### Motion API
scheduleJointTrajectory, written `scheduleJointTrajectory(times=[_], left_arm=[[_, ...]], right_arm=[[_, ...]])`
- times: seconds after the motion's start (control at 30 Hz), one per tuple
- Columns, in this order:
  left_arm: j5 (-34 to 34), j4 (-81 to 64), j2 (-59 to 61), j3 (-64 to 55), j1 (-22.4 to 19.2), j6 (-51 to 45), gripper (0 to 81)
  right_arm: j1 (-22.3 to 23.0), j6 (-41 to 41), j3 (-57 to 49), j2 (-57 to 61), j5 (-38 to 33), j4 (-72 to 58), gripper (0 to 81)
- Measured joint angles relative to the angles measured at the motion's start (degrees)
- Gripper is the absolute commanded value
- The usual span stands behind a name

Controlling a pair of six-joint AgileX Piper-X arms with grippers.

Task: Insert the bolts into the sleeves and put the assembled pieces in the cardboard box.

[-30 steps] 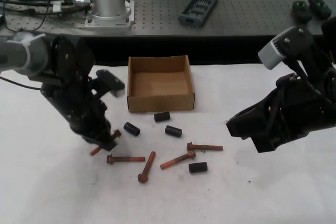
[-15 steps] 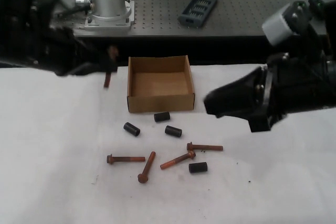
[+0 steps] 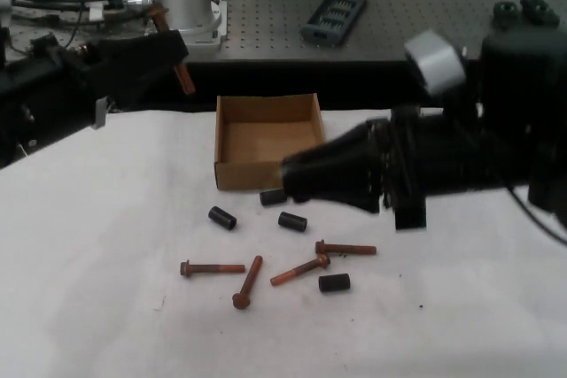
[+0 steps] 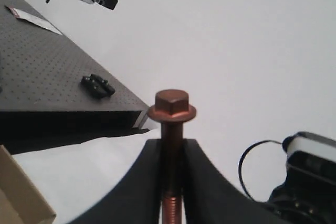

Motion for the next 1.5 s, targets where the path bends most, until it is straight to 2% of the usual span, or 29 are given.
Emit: scheduleJointTrajectory(times=[0.17, 0.37, 0.63, 0.77, 1.03, 1.17, 1.5], left_arm=[[-0.3, -5.3, 0.0, 0.4, -1.0, -1.0, 0.6], [-1.0, -11.5, 3.1, 0.4, -8.2, -1.8, 0.6], [2.1, -14.4, 5.7, 0.6, -13.7, -0.9, 0.6], [2.9, -15.2, 5.7, 1.7, -13.8, 1.4, 0.6], [5.4, -17.8, 5.7, 6.3, -13.8, 2.3, 0.6], [5.4, -24.4, 5.7, 8.3, -13.8, 0.3, 0.6], [5.4, -25.5, 5.7, 8.3, -13.8, -1.3, 0.6]], right_arm=[[0.6, 1.8, 4.4, 2.0, -0.9, -6.6, 4.6], [0.6, 4.4, 6.3, 2.1, -1.6, -12.0, 4.6], [0.6, 5.8, 6.3, 2.1, -4.5, -12.8, 4.6], [0.6, 5.9, 6.3, 2.1, -4.4, -13.4, 4.6], [0.5, 5.9, 6.3, 2.1, 0.8, -15.9, 4.6], [0.5, 5.9, 6.3, 2.1, 1.0, -15.9, 4.6], [0.5, 5.9, 6.3, 2.1, 1.9, -15.9, 4.6]])
